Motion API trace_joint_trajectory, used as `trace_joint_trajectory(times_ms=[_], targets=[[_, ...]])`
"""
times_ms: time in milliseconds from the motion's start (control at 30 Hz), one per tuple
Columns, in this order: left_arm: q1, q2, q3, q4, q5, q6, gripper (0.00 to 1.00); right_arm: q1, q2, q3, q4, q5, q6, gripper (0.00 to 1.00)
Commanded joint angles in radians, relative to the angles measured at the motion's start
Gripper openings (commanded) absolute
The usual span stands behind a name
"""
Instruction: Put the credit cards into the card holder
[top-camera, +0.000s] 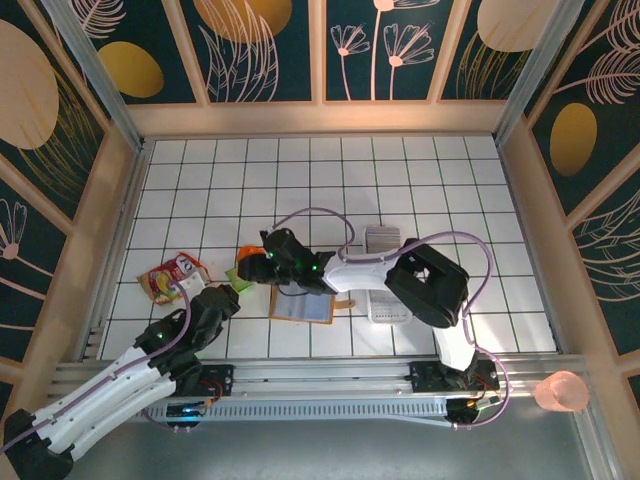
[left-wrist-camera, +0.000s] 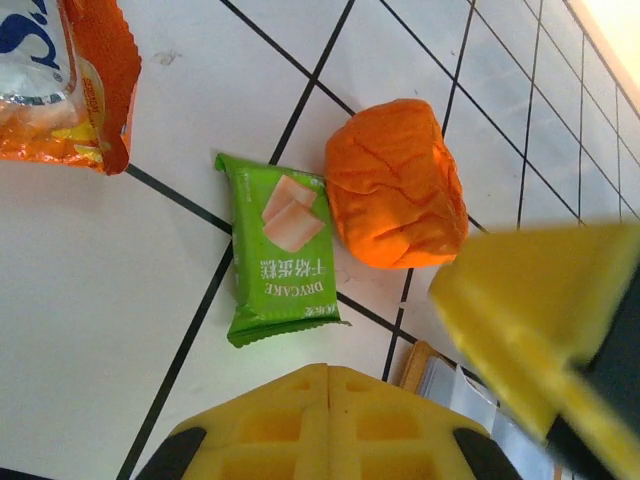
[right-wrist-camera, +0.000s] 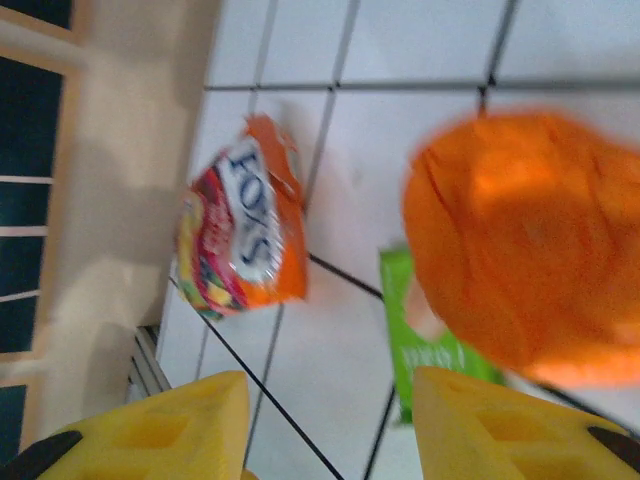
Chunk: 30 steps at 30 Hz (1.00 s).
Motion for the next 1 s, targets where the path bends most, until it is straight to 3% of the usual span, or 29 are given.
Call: trace_joint_trajectory(times_ms=[0, 100, 267, 433, 600, 667, 767, 967], targets=[[-0.007, -0.006, 0.025, -0.019, 0.005, 0.035, 0.03, -0.045, -0.019, 0.084, -0.004, -0.032, -0.111, 0.48], [-0.007, 0.033, 0.015, 0.057, 0.063, 0.077, 0.13, -0.084, -0.106, 0.094, -0.117, 0.036, -0.218, 0.49], [-0.009, 0.165, 0.004, 0.244, 0.196, 0.147, 0.38, -0.176, -0.347, -0.013, -0.270, 0.154, -0.426, 0.49], [-0.007, 0.308, -0.007, 0.405, 0.302, 0.182, 0.47, -0.257, -0.631, -0.149, -0.390, 0.182, -0.720, 0.48], [-0.008, 0.417, -0.003, 0.472, 0.337, 0.191, 0.52, -0.263, -0.883, -0.250, -0.589, 0.040, -1.207, 0.51], [-0.008, 0.455, 0.002, 0.487, 0.345, 0.196, 0.53, -0.261, -0.985, -0.321, -0.699, 0.012, -1.452, 0.60], [-0.007, 0.499, 0.004, 0.510, 0.366, 0.207, 0.53, -0.261, -1.091, -0.399, -0.812, 0.110, -1.678, 0.74], [-0.008, 0.558, 0.005, 0.547, 0.408, 0.213, 0.53, -0.270, -1.098, -0.475, -1.011, 0.232, -1.922, 0.76]])
